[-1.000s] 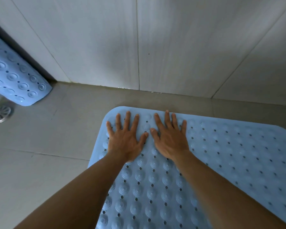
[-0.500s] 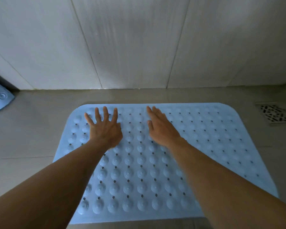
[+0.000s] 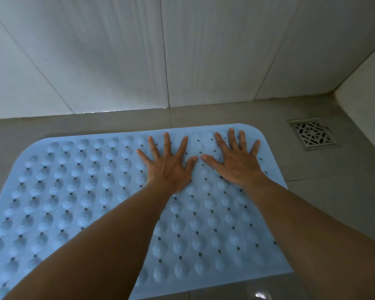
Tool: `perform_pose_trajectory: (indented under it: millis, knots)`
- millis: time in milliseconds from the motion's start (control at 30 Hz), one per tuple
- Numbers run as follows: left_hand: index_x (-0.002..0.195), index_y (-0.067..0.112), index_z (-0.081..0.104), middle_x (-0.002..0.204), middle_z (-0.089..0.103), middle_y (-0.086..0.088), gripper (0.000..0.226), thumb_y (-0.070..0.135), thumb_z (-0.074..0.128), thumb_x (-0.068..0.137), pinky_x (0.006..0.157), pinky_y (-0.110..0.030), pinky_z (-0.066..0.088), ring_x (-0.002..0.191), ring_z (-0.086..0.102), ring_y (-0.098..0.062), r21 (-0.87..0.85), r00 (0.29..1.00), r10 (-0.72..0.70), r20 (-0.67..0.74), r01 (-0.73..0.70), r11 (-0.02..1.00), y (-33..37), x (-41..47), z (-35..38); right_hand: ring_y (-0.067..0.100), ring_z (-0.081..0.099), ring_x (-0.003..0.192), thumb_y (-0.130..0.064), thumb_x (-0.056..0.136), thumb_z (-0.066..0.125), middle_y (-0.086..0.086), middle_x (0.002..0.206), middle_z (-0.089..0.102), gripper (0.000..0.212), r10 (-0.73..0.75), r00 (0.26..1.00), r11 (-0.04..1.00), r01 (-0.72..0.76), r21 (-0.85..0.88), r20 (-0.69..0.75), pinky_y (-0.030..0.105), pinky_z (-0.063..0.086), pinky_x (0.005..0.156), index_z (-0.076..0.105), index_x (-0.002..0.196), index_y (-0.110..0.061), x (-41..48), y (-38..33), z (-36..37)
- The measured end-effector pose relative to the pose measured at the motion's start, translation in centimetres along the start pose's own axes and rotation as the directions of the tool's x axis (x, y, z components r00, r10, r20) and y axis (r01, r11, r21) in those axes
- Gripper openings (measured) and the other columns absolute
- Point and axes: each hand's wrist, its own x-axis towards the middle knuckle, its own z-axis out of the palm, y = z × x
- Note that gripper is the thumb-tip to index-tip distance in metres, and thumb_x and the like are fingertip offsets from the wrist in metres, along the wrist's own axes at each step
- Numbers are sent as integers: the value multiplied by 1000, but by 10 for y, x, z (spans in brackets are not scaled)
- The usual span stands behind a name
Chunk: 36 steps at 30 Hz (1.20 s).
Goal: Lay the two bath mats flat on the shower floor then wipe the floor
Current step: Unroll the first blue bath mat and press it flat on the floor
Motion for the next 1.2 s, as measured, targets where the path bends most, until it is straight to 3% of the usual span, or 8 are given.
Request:
perform_pose_trajectory:
  millis: [133,500,700,933,1033,1100,1200]
  knots:
    - [151,50,-19,167,-17,-1,75,82,-3,86,111,-74,-9,149,-19,-45,-4,999,-49,-3,49,999,3,0,3,31,-17,153,-93,78,4,0,166,-20,90,-57,996,998,56,-22,-70,70,-8,115,-15,154,-48,4,5,7]
    - [148,55,-21,166,-20,2,65,77,-1,90,110,-77,-6,148,-23,-44,9,993,-80,84,79,997,7,9,-6,29,-20,152,-93,78,2,-2,166,-20,86,-48,998,999,48,-15,-30,72,-9,112,-17,152,-52,8,6,3]
    - [149,51,-22,167,-17,3,65,73,-2,92,110,-77,-4,149,-20,-44,28,994,-98,56,97,995,9,9,-5,27,-23,151,-90,81,5,-6,164,-26,82,-48,999,999,48,17,-6,72,-11,112,-17,151,-54,9,5,2]
    - [150,51,-20,166,-21,4,62,69,5,96,110,-76,-8,148,-24,-42,9,977,-80,198,79,997,5,12,-19,29,-25,150,-91,79,6,-3,163,-29,86,-26,993,1000,28,-13,113,73,-10,112,-21,151,-52,8,3,-10]
    - [152,49,-17,166,-20,4,62,66,10,99,113,-74,-6,150,-21,-38,-43,961,-15,277,28,999,-5,11,-37,32,-26,150,-87,83,10,4,163,-31,86,83,981,996,-84,-1,177,73,-10,112,-22,152,-47,-4,-12,-16]
    - [155,44,-13,167,-14,-1,63,61,14,101,118,-68,1,152,-13,-36,-101,970,38,241,-14,995,-21,-1,-46,33,-24,150,-84,87,15,7,163,-29,85,121,973,987,-138,76,198,71,-9,113,-22,153,-45,-19,-36,-18]
    - [158,38,-6,168,-10,-5,63,56,18,103,122,-60,4,154,-8,-32,-176,992,71,102,-53,983,-56,-40,-43,30,-22,151,-79,91,18,4,165,-25,80,34,989,981,-61,184,147,68,-12,115,-19,154,-45,-51,-83,-15]
